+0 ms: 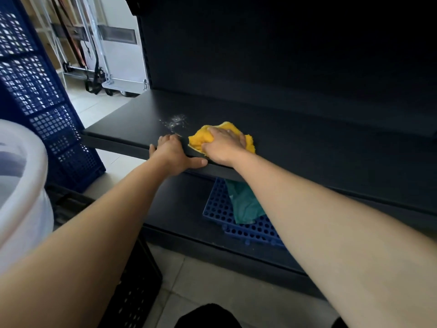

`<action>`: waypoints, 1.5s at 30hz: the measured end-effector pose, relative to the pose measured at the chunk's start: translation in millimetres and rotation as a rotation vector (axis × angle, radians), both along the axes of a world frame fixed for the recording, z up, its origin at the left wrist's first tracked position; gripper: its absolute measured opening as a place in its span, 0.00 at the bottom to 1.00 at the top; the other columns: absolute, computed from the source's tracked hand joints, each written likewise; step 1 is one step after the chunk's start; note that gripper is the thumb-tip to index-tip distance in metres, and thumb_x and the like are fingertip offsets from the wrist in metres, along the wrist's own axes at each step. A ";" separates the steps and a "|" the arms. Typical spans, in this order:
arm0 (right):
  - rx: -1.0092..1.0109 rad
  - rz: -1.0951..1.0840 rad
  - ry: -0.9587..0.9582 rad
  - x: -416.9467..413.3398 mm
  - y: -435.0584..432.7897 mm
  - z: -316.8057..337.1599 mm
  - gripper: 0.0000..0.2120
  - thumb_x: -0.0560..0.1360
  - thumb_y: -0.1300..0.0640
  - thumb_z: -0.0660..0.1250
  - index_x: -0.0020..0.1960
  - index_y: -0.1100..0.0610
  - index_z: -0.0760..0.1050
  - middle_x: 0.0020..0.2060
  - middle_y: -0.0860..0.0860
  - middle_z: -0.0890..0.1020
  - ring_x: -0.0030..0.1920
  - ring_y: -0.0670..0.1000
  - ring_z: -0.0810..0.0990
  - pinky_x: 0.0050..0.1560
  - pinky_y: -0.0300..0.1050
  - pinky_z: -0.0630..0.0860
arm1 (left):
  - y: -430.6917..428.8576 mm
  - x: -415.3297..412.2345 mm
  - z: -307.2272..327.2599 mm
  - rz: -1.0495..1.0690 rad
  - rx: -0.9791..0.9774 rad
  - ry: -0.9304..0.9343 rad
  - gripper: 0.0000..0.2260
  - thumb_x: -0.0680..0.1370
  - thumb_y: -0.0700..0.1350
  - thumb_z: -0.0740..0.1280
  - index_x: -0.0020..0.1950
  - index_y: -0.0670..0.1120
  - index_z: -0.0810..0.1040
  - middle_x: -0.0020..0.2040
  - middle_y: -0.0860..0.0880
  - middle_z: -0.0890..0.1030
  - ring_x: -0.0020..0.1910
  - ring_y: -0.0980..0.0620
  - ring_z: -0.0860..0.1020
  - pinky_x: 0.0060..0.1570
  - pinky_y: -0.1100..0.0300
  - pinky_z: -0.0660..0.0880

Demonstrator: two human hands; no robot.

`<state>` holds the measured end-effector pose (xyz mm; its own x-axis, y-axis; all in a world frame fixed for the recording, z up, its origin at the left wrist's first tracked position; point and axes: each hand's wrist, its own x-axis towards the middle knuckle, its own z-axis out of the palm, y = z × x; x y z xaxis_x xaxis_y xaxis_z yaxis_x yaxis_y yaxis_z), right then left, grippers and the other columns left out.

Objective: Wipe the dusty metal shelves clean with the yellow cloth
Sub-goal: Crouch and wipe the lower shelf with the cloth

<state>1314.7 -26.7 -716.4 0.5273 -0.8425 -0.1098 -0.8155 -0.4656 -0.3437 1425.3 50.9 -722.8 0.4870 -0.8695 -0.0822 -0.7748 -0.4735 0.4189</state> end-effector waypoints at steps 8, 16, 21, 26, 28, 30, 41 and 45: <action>-0.033 0.017 0.017 -6.2 -2.8 -1.4 0.33 0.78 0.43 0.54 0.78 0.52 0.46 0.78 0.51 0.50 0.77 0.54 0.46 0.76 0.53 0.40 | -0.7 -1.8 5.2 -0.022 -0.044 0.029 0.41 0.68 0.61 0.72 0.72 0.40 0.62 0.71 0.43 0.65 0.72 0.44 0.60 0.73 0.47 0.52; -0.117 0.002 0.010 17.2 -27.5 -8.8 0.30 0.79 0.44 0.53 0.77 0.54 0.51 0.76 0.53 0.56 0.77 0.55 0.50 0.75 0.56 0.43 | -8.6 16.4 13.8 -0.004 0.049 -0.006 0.47 0.66 0.62 0.72 0.75 0.41 0.55 0.74 0.43 0.60 0.74 0.43 0.57 0.74 0.45 0.50; -0.121 -0.006 0.020 36.1 -58.7 -6.1 0.28 0.80 0.44 0.51 0.75 0.57 0.55 0.75 0.55 0.61 0.75 0.57 0.55 0.75 0.58 0.46 | -14.9 26.7 19.4 0.039 0.090 0.070 0.50 0.64 0.62 0.74 0.76 0.42 0.53 0.75 0.44 0.58 0.74 0.43 0.55 0.73 0.47 0.52; -0.092 -0.028 0.033 65.9 -83.5 -6.8 0.28 0.80 0.45 0.48 0.76 0.58 0.53 0.75 0.56 0.59 0.75 0.60 0.53 0.75 0.59 0.44 | -19.3 39.6 13.9 0.084 0.060 0.124 0.51 0.63 0.62 0.74 0.76 0.43 0.53 0.75 0.45 0.59 0.73 0.44 0.59 0.71 0.50 0.57; -0.087 0.006 0.041 80.3 -89.2 -5.9 0.28 0.80 0.44 0.49 0.76 0.57 0.54 0.75 0.56 0.59 0.75 0.60 0.53 0.75 0.60 0.44 | -20.3 42.6 12.0 0.085 0.066 0.130 0.50 0.62 0.63 0.74 0.75 0.44 0.56 0.72 0.45 0.63 0.71 0.43 0.63 0.69 0.50 0.61; -0.080 0.055 0.044 95.1 -90.3 -5.0 0.29 0.80 0.44 0.50 0.76 0.56 0.54 0.75 0.54 0.58 0.76 0.60 0.52 0.74 0.60 0.43 | -20.8 43.4 11.1 0.078 0.066 0.116 0.48 0.62 0.64 0.74 0.74 0.44 0.59 0.70 0.45 0.65 0.68 0.43 0.65 0.69 0.49 0.63; -0.084 0.282 0.025 86.3 -57.4 -7.2 0.28 0.80 0.45 0.50 0.77 0.53 0.51 0.77 0.50 0.54 0.77 0.55 0.49 0.74 0.59 0.41 | -20.5 33.2 11.4 0.129 0.113 0.017 0.52 0.64 0.64 0.72 0.77 0.42 0.50 0.77 0.43 0.53 0.76 0.44 0.51 0.74 0.47 0.49; -0.068 0.297 0.015 63.0 -39.6 -4.4 0.28 0.80 0.47 0.50 0.77 0.53 0.50 0.77 0.49 0.53 0.77 0.54 0.48 0.75 0.58 0.40 | -10.6 30.3 3.4 0.176 0.067 0.013 0.54 0.63 0.67 0.70 0.77 0.40 0.49 0.78 0.43 0.50 0.77 0.46 0.46 0.75 0.47 0.44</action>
<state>1377.6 -66.3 -720.9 0.7506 -0.6573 -0.0677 -0.6448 -0.7062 -0.2924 1455.5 40.3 -719.4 0.6297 -0.7633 -0.1444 -0.6721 -0.6285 0.3914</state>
